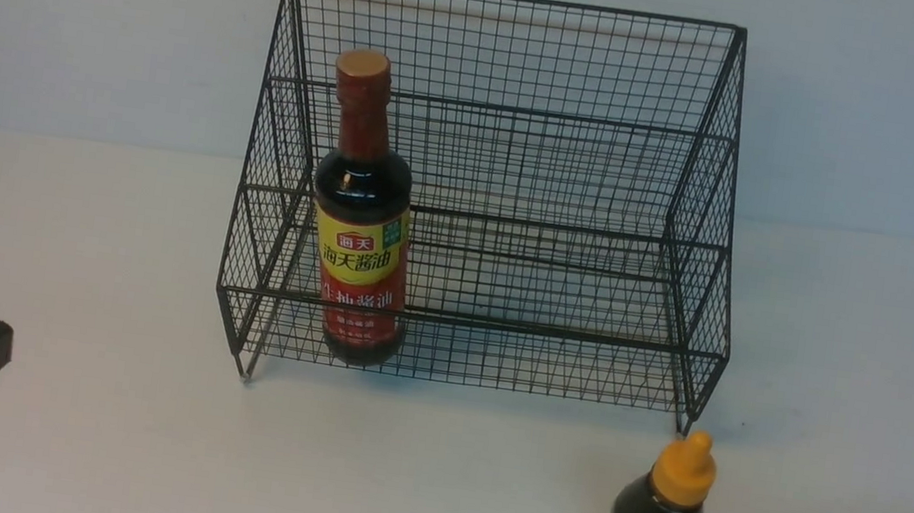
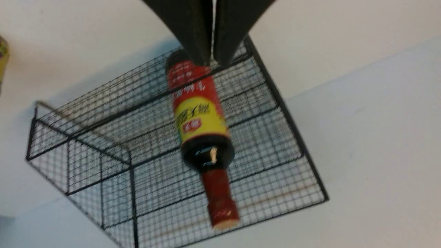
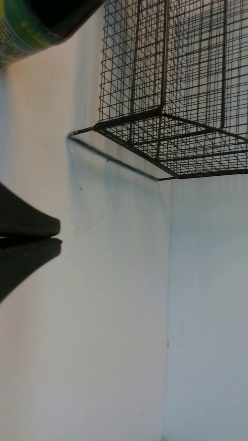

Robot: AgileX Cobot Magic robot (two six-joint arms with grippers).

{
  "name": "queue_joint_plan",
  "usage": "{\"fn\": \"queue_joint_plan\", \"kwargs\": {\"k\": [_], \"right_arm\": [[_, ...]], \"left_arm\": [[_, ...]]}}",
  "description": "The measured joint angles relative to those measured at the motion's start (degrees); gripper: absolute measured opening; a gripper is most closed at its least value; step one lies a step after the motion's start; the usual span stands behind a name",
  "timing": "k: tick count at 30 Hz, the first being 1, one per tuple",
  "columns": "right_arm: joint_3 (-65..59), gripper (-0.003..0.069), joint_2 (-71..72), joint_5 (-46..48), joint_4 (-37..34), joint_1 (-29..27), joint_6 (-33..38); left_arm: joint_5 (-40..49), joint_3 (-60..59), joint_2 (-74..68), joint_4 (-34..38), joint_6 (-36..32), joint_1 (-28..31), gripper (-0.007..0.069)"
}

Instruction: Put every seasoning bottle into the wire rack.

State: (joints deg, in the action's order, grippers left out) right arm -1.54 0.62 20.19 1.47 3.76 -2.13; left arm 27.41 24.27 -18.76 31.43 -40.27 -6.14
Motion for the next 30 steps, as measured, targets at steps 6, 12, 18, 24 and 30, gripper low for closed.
{"fn": "queue_joint_plan", "kwargs": {"k": [6,12,18,24,30], "right_arm": [[0.00,-0.0015,0.00,0.00,0.00,0.00,0.00],[0.00,-0.0015,0.00,0.00,0.00,0.00,0.00],[0.00,-0.0015,0.00,0.00,0.00,0.00,0.00],[0.00,-0.0015,0.00,0.00,0.00,0.00,0.00],[0.00,-0.0015,0.00,0.00,0.00,0.00,0.00]], "left_arm": [[-2.94,-5.33,0.31,-22.03,24.30,-0.11,-0.0005],[-10.15,-18.56,7.04,-31.03,36.47,3.51,-0.0005],[-12.81,-25.43,12.97,-31.43,36.91,5.59,-0.0005],[-12.26,-25.92,18.00,-31.43,36.91,5.59,-0.0005],[-10.08,-25.96,19.34,-31.43,36.92,5.64,-0.0005]]}}
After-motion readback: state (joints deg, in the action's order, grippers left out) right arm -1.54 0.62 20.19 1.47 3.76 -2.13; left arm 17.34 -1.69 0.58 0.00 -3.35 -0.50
